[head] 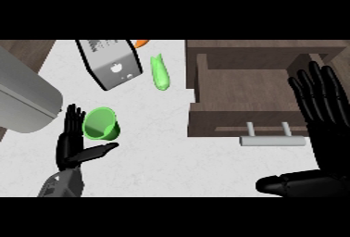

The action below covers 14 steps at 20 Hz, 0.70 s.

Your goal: Pick up the cup, place it into the drawer and close the drawer

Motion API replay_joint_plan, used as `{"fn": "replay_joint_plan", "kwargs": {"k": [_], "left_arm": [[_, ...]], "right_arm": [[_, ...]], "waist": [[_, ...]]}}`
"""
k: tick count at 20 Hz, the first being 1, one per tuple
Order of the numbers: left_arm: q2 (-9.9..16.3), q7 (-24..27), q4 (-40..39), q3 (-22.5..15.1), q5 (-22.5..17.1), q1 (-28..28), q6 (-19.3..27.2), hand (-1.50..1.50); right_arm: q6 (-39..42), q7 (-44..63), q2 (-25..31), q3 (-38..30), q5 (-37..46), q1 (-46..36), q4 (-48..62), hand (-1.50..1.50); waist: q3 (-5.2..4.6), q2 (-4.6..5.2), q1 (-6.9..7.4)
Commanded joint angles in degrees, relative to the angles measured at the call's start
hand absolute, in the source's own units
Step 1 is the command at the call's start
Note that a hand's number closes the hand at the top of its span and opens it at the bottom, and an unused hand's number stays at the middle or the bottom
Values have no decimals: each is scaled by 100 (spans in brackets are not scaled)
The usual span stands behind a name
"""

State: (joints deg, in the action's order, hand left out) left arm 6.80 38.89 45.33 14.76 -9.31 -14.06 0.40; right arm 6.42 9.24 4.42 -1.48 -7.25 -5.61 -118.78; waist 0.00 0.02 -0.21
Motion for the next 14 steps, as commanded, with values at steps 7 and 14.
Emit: {"fn": "replay_joint_plan", "kwargs": {"k": [7,14], "left_arm": [[417,711,-1640,146,-69,-664,-516,-150],[382,1157,-2469,231,-84,-1257,-470,-150]], "right_arm": [[35,74,53,-91,-69,-256,165,-150],[-54,162,-90,101,15,62,-267,-150]], "waist": [[-3,6,-7],[-5,10,-36]]}}
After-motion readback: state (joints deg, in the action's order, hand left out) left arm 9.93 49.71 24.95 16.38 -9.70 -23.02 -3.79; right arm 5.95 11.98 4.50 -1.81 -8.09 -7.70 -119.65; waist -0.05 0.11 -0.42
